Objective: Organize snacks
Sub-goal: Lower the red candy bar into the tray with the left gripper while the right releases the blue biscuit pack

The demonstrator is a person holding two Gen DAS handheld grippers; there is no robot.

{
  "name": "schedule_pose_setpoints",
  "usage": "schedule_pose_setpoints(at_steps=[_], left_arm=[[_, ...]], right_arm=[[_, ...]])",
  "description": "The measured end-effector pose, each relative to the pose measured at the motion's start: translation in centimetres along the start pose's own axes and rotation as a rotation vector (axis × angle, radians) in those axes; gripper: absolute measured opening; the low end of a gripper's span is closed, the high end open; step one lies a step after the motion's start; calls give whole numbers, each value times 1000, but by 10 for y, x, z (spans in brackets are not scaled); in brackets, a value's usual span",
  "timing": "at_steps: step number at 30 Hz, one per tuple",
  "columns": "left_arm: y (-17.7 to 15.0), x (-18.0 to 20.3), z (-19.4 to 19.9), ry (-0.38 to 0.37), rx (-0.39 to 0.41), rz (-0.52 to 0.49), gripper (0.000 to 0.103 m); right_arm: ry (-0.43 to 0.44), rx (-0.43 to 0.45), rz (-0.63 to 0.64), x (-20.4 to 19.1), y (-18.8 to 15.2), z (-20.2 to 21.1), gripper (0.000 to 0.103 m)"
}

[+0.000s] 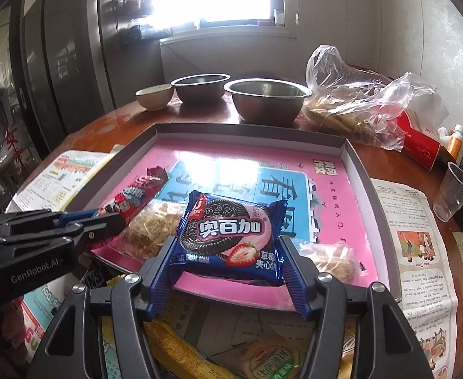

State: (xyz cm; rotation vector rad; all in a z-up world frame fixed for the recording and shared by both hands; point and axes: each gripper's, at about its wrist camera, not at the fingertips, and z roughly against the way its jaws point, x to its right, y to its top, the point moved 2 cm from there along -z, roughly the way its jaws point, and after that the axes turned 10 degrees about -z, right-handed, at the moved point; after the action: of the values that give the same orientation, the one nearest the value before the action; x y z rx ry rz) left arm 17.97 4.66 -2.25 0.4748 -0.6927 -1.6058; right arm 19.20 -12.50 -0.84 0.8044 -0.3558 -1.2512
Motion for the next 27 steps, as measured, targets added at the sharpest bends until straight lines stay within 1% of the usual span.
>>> schedule_pose_setpoints(at_steps=[13, 22, 27], left_arm=[[-1, 1, -1, 7, -3, -5, 18], [-1, 1, -2, 9, -2, -2, 18], [-1, 0, -1, 1, -1, 3, 18]], right_arm=[[-22, -4, -59, 11, -2, -1, 64], [-14, 0, -78, 12, -3, 2, 65], [1, 4, -99, 14, -3, 5, 69]])
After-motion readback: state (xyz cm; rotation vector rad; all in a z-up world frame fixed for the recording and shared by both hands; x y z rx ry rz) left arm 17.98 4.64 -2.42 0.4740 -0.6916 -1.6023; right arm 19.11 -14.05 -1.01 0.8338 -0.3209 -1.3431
